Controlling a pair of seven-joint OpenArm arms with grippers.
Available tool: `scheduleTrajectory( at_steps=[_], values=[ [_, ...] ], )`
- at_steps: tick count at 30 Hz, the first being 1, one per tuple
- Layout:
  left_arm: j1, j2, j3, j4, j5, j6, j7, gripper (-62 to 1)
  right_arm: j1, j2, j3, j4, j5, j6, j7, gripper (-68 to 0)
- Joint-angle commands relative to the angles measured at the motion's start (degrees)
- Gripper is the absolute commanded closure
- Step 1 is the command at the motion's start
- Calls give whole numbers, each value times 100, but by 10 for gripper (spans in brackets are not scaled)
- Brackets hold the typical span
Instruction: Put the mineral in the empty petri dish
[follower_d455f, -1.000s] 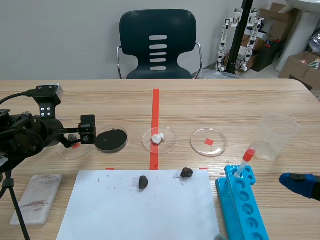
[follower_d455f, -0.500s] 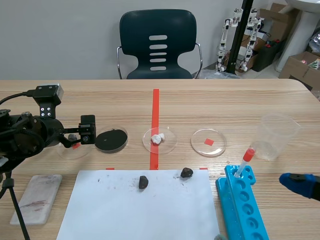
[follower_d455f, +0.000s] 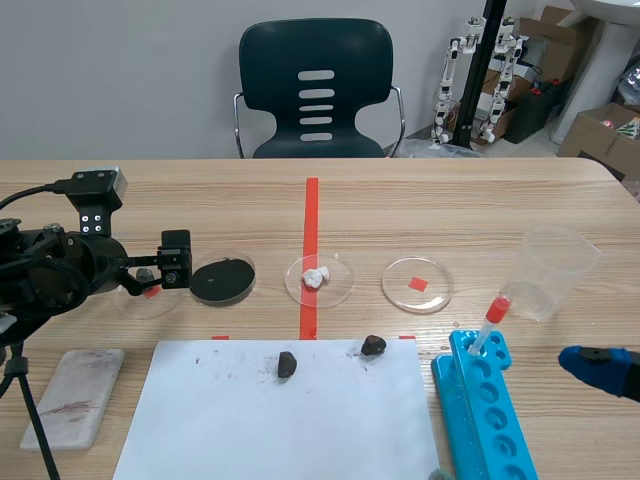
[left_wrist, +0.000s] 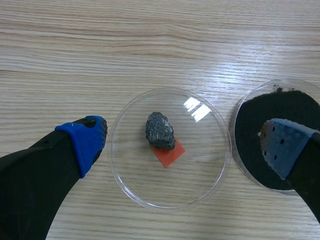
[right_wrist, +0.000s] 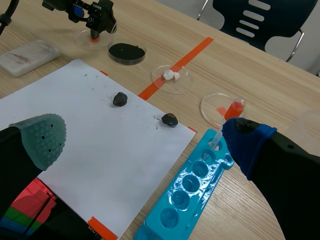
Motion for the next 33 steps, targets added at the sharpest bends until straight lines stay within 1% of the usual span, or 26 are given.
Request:
scheduleTrajectory(
  at_steps=[1,33],
  values=[
    [-92,-66,-63,50,9,-15,-79,-623,4,0,22,79,39,-22,85,-679],
    [-11,-63,-63,50,11,-13,-81,-623,4,0,22,79,39,-22,85,-679]
  ],
)
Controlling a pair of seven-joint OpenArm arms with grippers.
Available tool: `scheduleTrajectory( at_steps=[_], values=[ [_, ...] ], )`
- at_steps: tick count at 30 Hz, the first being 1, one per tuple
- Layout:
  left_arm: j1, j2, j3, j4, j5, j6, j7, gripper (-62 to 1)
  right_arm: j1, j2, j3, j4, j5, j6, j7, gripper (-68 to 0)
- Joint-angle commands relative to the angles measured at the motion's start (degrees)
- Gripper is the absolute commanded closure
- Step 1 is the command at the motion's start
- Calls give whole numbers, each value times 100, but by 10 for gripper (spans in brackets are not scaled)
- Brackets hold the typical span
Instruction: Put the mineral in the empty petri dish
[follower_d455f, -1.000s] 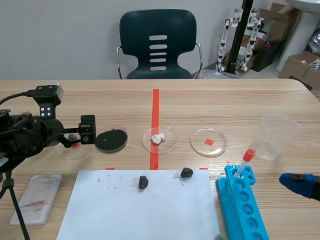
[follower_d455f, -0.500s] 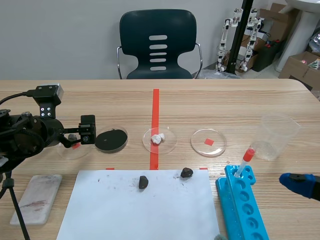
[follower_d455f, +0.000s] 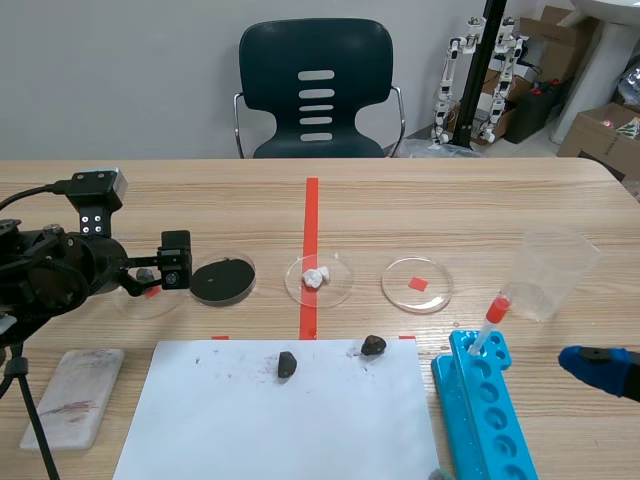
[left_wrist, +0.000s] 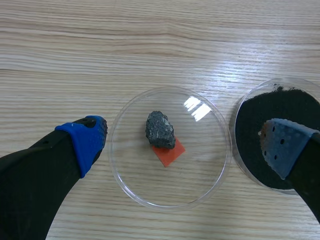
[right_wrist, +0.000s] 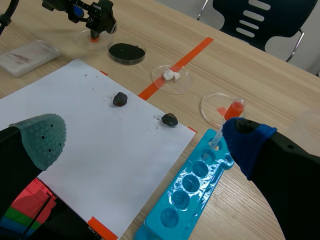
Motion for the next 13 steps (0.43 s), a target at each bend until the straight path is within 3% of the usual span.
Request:
scheduleTrajectory(
  at_steps=[1,13],
  values=[
    [-20,-63,-63,50,20,-13,-79,-623,4,0,22,79,39,-22,85,-679],
    [-22,-63,-63,50,76,-13,-188,-623,4,0,22,79,39,-22,85,-679]
  ],
)
